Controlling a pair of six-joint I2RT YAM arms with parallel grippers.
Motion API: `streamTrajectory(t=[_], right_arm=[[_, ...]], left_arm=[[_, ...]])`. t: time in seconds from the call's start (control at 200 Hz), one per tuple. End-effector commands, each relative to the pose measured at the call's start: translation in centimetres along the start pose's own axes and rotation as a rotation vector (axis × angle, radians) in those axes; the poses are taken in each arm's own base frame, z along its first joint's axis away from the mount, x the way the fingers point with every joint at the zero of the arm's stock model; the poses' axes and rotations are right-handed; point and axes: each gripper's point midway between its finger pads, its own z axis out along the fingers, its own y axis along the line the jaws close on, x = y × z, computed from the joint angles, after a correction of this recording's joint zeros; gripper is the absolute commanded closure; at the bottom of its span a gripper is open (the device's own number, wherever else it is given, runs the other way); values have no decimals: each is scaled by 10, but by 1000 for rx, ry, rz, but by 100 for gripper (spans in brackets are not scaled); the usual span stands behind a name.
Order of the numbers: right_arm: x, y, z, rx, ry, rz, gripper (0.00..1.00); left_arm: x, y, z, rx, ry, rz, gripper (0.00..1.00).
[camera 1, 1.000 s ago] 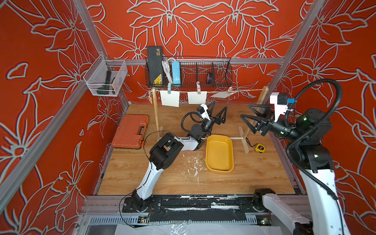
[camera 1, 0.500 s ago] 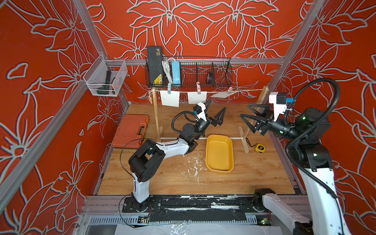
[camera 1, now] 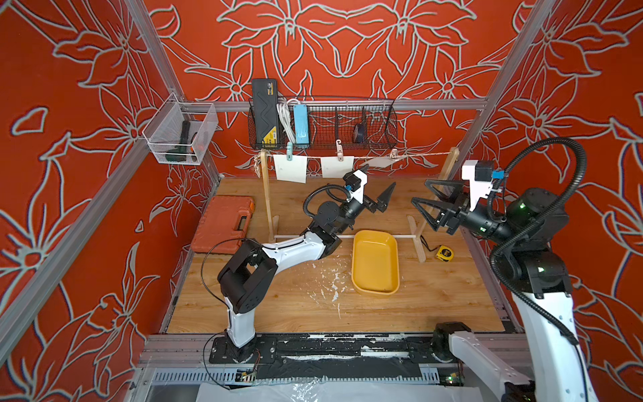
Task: Remove the postcards from the strings
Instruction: Pinch the postcard on the clothesline.
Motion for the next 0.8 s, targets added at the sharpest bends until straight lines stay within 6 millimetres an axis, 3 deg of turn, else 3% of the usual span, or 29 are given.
streamTrajectory(t=[0.0,0.475,0.796], right_arm=[[-1,5,-1,-19,-12,-33,17],[-1,8,-1,-36,-18,-28,17],[0,7,0,-33,-15,-29,17]], left_arm=[[-4,9,5,-44,-16,55,2],[0,32,15,-103,-7,103,2],[8,32,32,-28,26,84,3]])
